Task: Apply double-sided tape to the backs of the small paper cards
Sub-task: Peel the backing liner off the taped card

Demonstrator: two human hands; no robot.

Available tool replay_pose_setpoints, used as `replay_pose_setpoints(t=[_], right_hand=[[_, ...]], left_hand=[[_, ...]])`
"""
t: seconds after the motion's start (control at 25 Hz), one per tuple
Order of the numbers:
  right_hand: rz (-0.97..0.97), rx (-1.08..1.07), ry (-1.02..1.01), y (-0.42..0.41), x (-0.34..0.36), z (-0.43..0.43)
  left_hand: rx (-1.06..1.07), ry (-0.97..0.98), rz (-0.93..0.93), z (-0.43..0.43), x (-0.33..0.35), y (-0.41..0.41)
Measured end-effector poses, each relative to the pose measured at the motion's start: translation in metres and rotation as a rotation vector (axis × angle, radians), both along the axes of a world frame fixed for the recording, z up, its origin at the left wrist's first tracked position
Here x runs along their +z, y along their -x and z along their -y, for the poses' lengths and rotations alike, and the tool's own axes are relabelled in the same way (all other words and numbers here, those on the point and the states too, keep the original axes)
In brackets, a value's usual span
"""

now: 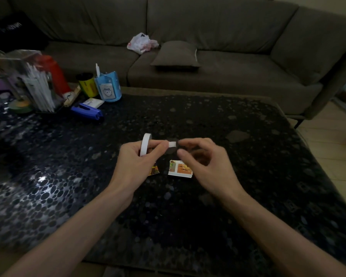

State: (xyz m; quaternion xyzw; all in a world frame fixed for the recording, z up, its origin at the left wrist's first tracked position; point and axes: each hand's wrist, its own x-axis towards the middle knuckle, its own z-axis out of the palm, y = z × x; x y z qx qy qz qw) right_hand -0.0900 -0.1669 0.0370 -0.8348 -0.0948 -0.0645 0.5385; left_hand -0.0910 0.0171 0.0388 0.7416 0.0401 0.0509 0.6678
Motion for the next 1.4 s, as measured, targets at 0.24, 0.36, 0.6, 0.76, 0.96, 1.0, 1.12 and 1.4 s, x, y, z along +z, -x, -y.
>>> replay_pose_setpoints(t=[0.24, 0.36, 0.6, 0.76, 0.96, 1.0, 1.12, 1.4], right_hand=[[0.239, -0.054, 0.145, 0.007, 0.003, 0.006], [0.256, -0.056, 0.194, 0.008, 0.003, 0.005], [0.215, -0.102, 0.215, 0.009, 0.006, 0.005], [0.186, -0.096, 0.229, 0.01, 0.007, 0.007], [0.165, -0.086, 0.225, 0.009, 0.01, 0.008], [0.161, -0.079, 0.223, 0.009, 0.01, 0.009], [0.159, -0.066, 0.235, 0.009, 0.011, 0.01], [0.175, -0.052, 0.223, 0.008, 0.011, 0.013]], left_hand=[[-0.133, 0.054, -0.083, 0.005, 0.005, 0.001], [-0.168, 0.004, -0.032, 0.007, 0.006, 0.002], [-0.188, -0.107, 0.052, 0.007, 0.007, 0.006], [-0.22, -0.173, 0.101, 0.008, 0.01, 0.008], [-0.233, -0.203, 0.126, 0.007, 0.011, 0.009], [-0.236, -0.202, 0.126, 0.007, 0.011, 0.009], [-0.247, -0.213, 0.131, 0.006, 0.011, 0.009], [-0.261, -0.231, 0.17, 0.007, 0.013, 0.011]])
